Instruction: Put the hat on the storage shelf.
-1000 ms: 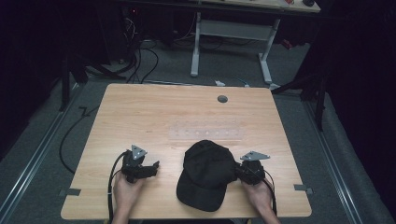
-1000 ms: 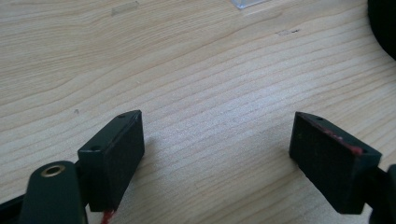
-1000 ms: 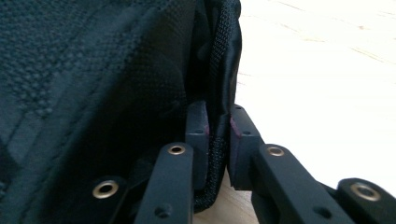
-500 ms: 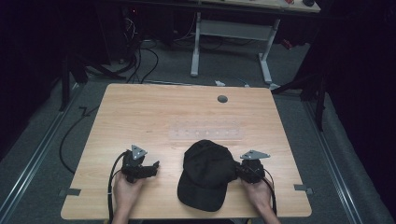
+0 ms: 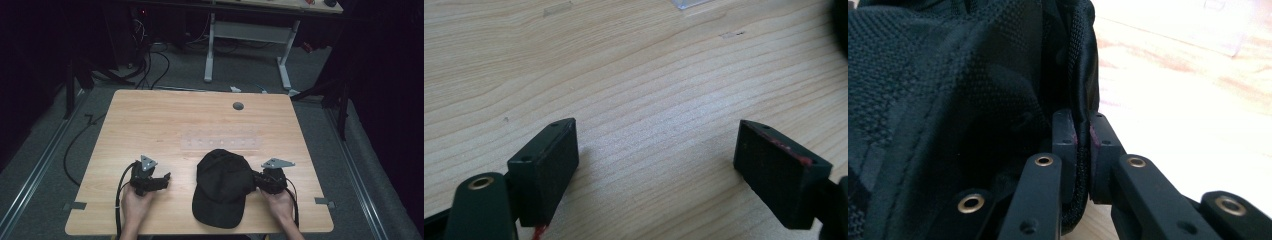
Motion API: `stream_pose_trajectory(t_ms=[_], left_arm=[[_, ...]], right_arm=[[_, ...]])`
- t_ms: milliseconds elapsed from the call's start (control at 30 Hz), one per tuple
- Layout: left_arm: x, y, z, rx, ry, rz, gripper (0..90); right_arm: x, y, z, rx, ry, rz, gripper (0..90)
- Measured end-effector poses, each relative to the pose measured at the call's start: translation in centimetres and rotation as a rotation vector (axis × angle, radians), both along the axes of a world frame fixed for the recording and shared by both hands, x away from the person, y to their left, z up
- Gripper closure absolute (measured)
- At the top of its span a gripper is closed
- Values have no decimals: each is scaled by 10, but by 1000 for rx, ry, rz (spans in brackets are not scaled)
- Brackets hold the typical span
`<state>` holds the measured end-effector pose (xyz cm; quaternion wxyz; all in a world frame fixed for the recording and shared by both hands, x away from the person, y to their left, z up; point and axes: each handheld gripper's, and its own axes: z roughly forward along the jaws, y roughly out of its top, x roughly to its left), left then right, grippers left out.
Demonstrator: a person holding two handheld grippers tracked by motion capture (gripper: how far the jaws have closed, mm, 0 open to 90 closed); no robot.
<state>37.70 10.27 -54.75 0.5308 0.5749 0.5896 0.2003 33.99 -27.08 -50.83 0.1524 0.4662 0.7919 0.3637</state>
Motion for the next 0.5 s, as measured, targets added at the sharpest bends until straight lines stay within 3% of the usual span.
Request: stream_pose_trajectory(t_ms=[500], left_arm=[[0,0,0,1,1,-1,184]], right_arm=[[7,4,27,30,-58,57,849]])
